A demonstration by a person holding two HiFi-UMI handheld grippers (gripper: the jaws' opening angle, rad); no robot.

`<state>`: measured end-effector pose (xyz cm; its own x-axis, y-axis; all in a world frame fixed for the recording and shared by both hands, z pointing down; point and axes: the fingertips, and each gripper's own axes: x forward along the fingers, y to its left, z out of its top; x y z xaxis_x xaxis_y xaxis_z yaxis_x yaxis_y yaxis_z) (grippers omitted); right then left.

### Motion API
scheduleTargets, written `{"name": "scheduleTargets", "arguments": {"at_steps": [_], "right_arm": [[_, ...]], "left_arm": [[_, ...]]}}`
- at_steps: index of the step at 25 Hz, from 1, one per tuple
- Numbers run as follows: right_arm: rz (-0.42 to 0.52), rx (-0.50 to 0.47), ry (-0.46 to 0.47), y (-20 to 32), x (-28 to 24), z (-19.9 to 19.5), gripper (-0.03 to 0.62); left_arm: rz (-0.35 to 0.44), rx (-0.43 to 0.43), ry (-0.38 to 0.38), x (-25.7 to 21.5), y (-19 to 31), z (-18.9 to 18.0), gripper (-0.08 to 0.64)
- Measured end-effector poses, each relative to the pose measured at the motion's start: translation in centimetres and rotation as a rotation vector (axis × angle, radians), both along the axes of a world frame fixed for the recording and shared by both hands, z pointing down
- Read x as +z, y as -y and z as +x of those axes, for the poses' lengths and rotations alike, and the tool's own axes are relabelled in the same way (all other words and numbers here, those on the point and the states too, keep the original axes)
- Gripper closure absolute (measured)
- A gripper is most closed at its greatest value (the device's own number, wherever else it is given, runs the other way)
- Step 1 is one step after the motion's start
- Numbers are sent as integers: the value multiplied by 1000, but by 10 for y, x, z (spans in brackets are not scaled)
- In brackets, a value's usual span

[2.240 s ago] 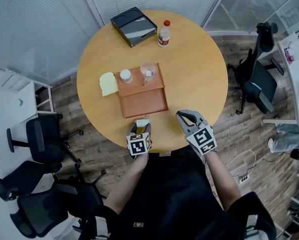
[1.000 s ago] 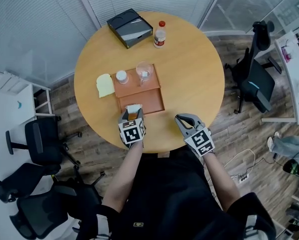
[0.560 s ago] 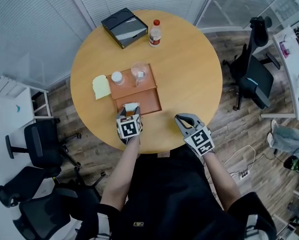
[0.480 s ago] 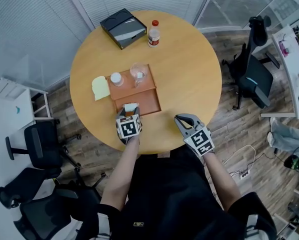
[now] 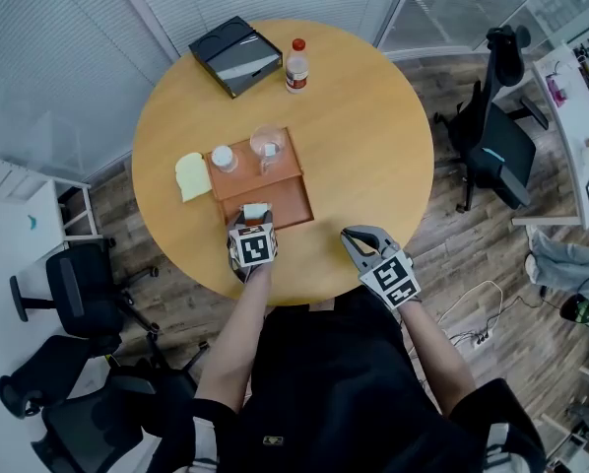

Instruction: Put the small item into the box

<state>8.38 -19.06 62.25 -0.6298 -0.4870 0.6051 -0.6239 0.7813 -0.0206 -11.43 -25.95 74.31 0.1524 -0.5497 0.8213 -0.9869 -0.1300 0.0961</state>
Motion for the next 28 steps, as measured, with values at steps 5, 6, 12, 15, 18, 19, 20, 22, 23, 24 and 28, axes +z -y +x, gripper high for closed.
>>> {"name": "scheduleTargets", "arguments": {"at_steps": [5, 6, 12, 15, 18, 19, 20, 22, 23, 24, 28], "right_arm": [[-5, -2, -4, 3, 2, -1, 583], [-7, -1, -3, 2, 3, 0, 583], [-18, -1, 1, 1, 6, -5, 583], [-23, -6, 2, 0, 7, -8, 583], [-23, -9, 4, 0, 9, -11, 583], [-21, -9, 5, 0, 8, -12, 583], [-20, -8, 6, 0, 8, -12, 583], [-17, -6, 8, 0, 6, -13, 584], [-17, -5, 9, 0, 6, -13, 583], [-17, -4, 9, 0, 6, -13, 583], [-21, 4, 10, -2, 8, -12, 584]], "left_arm": [[-7, 6, -14, 3, 4, 2, 296], [-9, 5, -17, 4, 3, 2, 296], [-35, 17, -14, 13, 3, 2, 296], [-60, 38, 7, 13, 1, 3, 296], [-92, 48, 26, 15, -1, 5, 296], [-100, 51, 27, 16, -1, 5, 295], [-105, 54, 26, 16, -2, 6, 293], [-109, 56, 19, 17, -3, 5, 293], [-108, 55, 14, 17, -3, 5, 291], [-105, 52, 9, 17, -3, 4, 291], [-93, 50, -4, 16, -1, 4, 288]]}}
